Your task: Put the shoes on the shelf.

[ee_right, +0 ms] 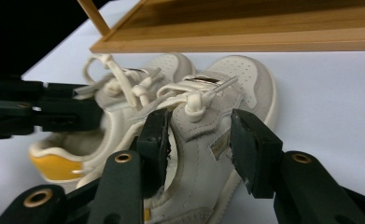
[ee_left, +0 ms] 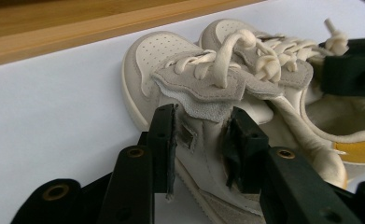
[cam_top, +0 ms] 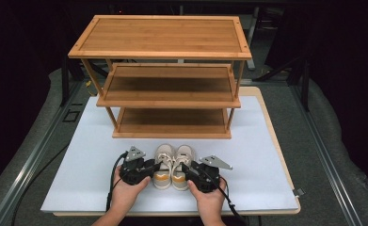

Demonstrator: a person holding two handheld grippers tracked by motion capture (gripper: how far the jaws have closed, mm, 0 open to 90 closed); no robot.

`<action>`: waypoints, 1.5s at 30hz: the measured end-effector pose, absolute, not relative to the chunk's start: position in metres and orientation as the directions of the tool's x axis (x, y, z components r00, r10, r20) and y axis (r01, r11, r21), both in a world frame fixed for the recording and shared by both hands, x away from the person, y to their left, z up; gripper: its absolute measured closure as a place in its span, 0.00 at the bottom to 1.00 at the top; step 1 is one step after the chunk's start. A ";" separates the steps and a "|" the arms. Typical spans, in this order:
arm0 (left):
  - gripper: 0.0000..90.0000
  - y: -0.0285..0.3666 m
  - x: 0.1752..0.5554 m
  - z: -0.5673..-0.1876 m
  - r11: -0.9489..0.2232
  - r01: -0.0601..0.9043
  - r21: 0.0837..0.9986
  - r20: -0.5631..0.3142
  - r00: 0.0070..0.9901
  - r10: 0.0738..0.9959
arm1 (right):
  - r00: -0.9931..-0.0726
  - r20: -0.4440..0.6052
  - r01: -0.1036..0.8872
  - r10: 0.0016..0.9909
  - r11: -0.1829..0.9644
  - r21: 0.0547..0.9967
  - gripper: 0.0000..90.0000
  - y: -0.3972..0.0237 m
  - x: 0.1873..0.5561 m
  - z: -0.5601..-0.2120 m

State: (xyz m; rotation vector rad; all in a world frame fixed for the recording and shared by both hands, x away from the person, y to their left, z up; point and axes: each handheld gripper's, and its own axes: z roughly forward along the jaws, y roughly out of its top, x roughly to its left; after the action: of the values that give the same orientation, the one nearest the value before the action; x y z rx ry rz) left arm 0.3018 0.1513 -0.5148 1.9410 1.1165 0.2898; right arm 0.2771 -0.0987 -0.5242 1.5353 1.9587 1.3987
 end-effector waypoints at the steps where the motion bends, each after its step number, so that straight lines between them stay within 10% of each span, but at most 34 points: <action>1: 0.72 0.152 0.302 -0.515 -0.229 0.597 0.769 -0.208 0.572 0.793 | -0.390 0.317 0.585 0.864 -0.034 0.810 0.62 -0.099 0.278 -0.525; 45: 0.53 0.149 0.294 -0.532 -0.038 0.665 0.746 -0.367 0.459 0.809 | -0.318 0.358 0.631 0.878 -0.086 0.771 0.56 -0.095 0.274 -0.536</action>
State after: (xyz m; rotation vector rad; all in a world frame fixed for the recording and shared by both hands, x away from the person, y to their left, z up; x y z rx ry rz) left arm 0.2941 0.1495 -0.5315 1.7594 1.2635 0.1901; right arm 0.2744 -0.0952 -0.5357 1.6507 1.9242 1.3599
